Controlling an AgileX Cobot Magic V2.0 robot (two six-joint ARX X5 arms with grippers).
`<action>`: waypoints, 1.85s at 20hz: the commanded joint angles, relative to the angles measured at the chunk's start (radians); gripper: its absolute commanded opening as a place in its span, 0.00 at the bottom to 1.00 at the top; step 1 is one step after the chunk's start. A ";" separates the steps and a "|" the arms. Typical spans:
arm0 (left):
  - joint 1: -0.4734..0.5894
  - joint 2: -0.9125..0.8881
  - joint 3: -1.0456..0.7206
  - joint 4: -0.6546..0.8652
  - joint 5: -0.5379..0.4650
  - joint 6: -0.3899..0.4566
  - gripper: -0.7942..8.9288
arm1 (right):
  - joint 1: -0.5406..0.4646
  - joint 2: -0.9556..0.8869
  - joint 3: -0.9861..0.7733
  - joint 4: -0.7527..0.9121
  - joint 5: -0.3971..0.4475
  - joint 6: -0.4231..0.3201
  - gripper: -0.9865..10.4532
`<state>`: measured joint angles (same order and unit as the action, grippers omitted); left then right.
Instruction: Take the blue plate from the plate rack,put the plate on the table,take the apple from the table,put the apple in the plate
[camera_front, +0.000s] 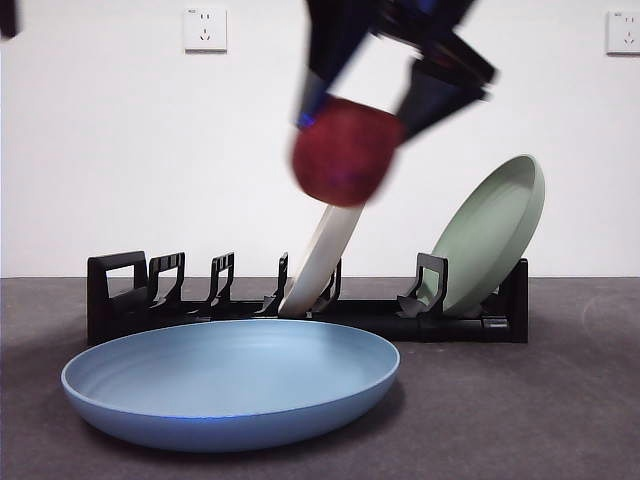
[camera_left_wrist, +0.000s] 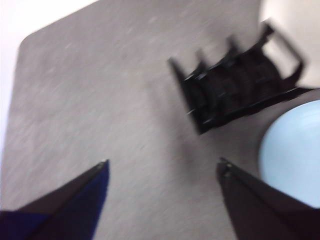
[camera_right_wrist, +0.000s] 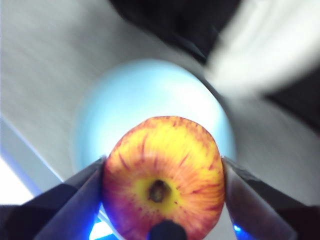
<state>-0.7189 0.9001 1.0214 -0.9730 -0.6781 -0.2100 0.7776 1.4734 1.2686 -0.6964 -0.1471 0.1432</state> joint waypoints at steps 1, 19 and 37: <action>0.106 -0.032 -0.039 0.000 0.005 -0.001 0.40 | 0.043 0.023 0.004 0.061 -0.002 0.026 0.08; 0.255 -0.257 -0.047 -0.077 0.277 0.000 0.40 | 0.121 0.412 0.005 0.166 0.075 0.005 0.40; 0.254 -0.022 -0.047 0.354 0.793 0.119 0.33 | 0.021 -0.056 0.091 -0.152 0.162 -0.076 0.32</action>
<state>-0.4667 0.8852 0.9813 -0.6296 0.1101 -0.1135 0.7982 1.4178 1.3632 -0.8524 0.0124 0.0834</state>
